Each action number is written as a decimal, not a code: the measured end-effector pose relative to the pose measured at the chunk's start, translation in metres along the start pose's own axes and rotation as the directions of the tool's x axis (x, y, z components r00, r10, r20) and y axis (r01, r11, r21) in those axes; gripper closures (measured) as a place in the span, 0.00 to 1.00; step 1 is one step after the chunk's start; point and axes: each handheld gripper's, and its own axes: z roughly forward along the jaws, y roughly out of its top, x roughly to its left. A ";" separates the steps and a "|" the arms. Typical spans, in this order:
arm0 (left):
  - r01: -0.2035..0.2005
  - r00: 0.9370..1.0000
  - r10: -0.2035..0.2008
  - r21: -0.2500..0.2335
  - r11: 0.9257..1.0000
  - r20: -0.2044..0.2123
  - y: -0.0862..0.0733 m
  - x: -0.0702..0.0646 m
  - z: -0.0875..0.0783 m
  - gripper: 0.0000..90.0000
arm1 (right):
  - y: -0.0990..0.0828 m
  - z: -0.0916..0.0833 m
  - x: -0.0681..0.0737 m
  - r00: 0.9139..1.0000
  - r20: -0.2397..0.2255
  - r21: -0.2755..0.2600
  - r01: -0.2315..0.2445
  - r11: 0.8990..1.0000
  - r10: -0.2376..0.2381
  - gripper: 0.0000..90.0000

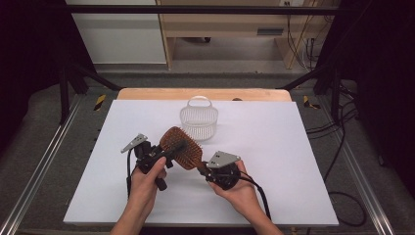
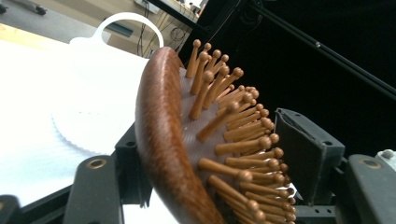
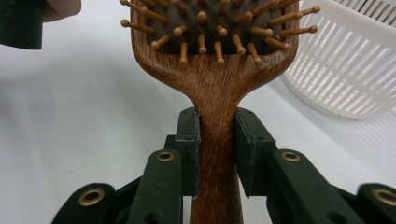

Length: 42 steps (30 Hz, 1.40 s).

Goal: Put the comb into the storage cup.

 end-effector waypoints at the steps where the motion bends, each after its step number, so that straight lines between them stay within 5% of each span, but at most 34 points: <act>1: 0.006 1.000 -0.006 -0.001 1.000 -0.002 0.000 0.000 0.000 0.39 | 0.000 0.000 0.000 1.000 -0.003 -0.001 -0.005 1.000 0.005 0.81; 15: 0.008 1.000 -0.008 -0.011 1.000 0.008 0.006 -0.014 0.001 0.55 | -0.001 0.002 0.001 1.000 -0.010 -0.004 -0.020 1.000 0.020 0.81; 34: 0.000 1.000 0.000 -0.001 1.000 0.002 0.009 -0.024 0.009 0.57 | -0.002 0.002 -0.003 0.998 -0.033 0.003 -0.058 0.998 0.058 0.80; 42: -0.020 1.000 0.019 0.000 1.000 0.005 0.008 -0.025 0.009 0.58 | -0.002 0.003 -0.003 0.996 -0.052 0.015 -0.067 0.998 0.067 0.71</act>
